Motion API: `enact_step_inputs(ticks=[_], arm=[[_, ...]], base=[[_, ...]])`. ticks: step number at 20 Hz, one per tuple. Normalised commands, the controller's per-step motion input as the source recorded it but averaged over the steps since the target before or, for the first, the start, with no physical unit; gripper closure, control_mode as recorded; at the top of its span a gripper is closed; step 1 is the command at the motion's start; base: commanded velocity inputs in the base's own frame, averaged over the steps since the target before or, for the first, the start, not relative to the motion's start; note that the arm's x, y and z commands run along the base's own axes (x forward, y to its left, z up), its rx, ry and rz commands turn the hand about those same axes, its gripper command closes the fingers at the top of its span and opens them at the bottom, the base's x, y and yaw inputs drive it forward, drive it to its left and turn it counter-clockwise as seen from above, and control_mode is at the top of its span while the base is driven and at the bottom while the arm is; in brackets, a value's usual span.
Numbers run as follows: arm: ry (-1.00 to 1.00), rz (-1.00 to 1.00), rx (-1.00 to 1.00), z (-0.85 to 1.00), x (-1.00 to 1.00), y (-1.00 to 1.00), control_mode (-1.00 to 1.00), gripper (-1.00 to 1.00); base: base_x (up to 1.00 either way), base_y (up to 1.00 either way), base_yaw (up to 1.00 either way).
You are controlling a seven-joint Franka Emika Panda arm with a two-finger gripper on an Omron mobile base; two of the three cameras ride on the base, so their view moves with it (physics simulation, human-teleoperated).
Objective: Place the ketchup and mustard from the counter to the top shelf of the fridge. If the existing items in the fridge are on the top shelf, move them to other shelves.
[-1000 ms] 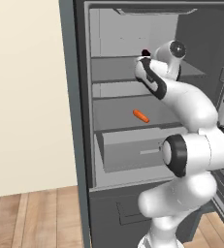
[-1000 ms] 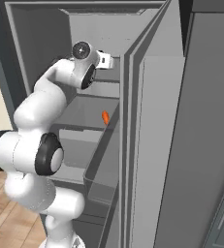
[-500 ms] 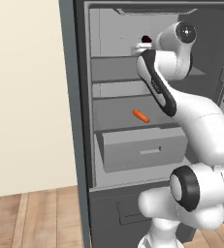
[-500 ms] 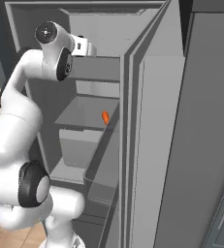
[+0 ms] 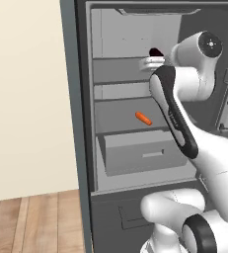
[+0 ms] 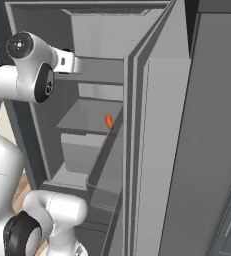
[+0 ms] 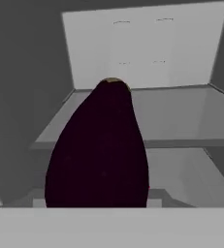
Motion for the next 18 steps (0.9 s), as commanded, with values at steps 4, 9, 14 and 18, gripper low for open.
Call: enact_step_inputs(ticks=[4, 9, 14, 18], arm=[[0.12, 0.02, 0.05, -0.93, -1.0, 0.0, -1.0, 1.0], [0.22, 0.0, 0.07, -1.0, -1.0, 0.0, -1.0, 1.0], [0.01, 0.0, 0.16, -0.83, -0.69, -0.13, -1.0, 1.0], [-0.09, 0.0, 0.02, -0.15, 0.18, -0.32, -1.0, 1.0]], base=[[0.0, 0.0, 0.0], [0.0, 0.0, 0.0], [0.0, 0.0, 0.0], [0.0, 0.0, 0.0]])
